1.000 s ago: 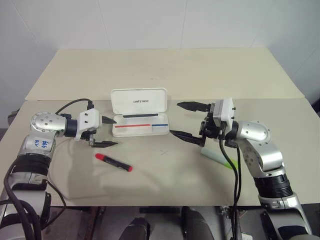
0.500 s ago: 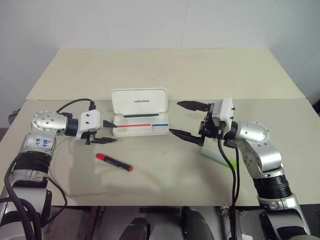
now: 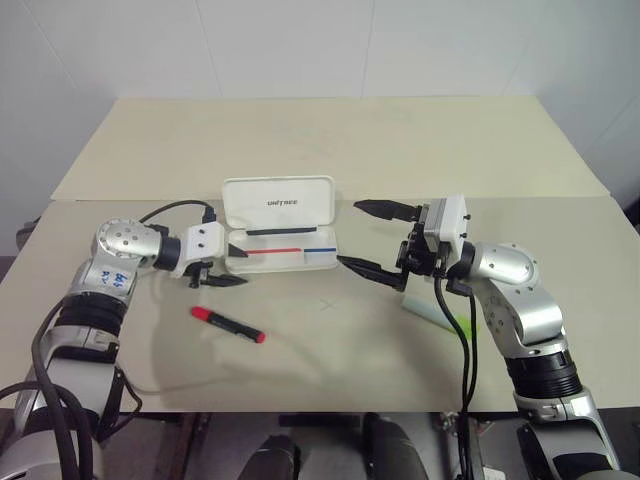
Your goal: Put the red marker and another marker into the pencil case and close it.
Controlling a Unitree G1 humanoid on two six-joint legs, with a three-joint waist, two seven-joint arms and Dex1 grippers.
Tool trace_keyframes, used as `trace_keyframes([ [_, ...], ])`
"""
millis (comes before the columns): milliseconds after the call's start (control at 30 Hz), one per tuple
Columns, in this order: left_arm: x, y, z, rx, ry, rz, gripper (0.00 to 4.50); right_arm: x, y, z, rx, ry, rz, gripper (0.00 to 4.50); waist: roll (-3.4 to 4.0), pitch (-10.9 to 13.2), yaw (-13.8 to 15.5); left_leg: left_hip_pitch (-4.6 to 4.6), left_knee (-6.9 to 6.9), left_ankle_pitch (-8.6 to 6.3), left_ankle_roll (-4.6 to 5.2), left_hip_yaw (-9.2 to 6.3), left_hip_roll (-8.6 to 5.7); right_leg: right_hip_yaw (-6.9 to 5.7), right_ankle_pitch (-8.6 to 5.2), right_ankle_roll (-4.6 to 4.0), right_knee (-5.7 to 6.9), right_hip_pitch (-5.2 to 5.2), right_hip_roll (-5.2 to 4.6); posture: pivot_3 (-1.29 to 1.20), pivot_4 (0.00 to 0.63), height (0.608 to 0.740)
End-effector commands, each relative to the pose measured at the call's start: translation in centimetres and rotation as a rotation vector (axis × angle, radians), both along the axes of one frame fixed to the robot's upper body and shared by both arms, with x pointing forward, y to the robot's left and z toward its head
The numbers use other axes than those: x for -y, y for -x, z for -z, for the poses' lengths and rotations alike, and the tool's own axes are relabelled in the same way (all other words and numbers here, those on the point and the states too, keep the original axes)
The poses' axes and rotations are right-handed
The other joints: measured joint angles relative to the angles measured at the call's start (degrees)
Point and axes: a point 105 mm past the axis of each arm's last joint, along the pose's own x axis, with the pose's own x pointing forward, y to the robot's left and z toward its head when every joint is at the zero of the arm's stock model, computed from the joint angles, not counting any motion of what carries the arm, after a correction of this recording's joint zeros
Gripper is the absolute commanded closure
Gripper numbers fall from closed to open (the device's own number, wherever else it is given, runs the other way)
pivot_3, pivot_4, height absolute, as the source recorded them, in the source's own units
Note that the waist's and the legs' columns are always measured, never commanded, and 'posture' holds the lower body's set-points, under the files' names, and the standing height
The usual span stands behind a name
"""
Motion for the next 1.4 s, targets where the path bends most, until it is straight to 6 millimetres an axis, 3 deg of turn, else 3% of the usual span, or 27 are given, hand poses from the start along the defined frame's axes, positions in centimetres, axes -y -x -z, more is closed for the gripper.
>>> trace_keyframes([
  [33,-0.5,-0.2,-0.6,0.0,0.002,-0.019,1.93,0.0,0.6,-1.2,0.057,-0.023,-0.003,0.0,0.0,0.0,0.0,0.0,0.0,0.0,0.0,0.0,0.0,0.0,0.0,0.0,0.01,0.0,0.0,0.0,0.15,0.74],
  [500,-0.7,-0.8,0.2,-0.087,-0.013,-0.062,1.93,-0.1,0.4,-1.7,0.071,-0.021,-0.002,0.0,-0.01,0.0,-0.2,0.01,0.04,0.0,0.0,0.02,0.0,0.0,0.0,0.0,0.05,0.0,0.0,0.0,0.15,0.74],
  [767,-0.5,-0.7,0.3,-0.079,-0.05,-0.03,4.45,0.3,0.2,-1.9,0.081,-0.006,0.005,0.0,-0.01,0.0,-0.4,0.01,0.09,0.01,-0.01,0.02,0.0,0.01,0.01,0.0,0.09,0.01,0.0,0.0,0.15,0.74],
  [967,-0.1,-0.4,0.8,-0.074,-0.08,-0.008,4.48,0.5,0.1,-1.9,0.082,0.004,0.008,0.0,-0.02,0.0,-0.6,0.03,0.13,0.05,-0.04,0.04,0.0,0.02,0.09,-0.02,0.15,0.02,0.0,0.0,0.15,0.74],
  [1400,4.6,0.6,-0.4,-0.005,-0.035,0.126,4.48,1.8,-0.1,-1.6,0.075,0.057,0.027,0.0,-0.03,0.0,0.3,-0.04,0.11,0.02,0.0,0.02,-0.01,0.01,0.1,-0.01,0.02,0.01,0.0,0.0,0.15,0.74],
])
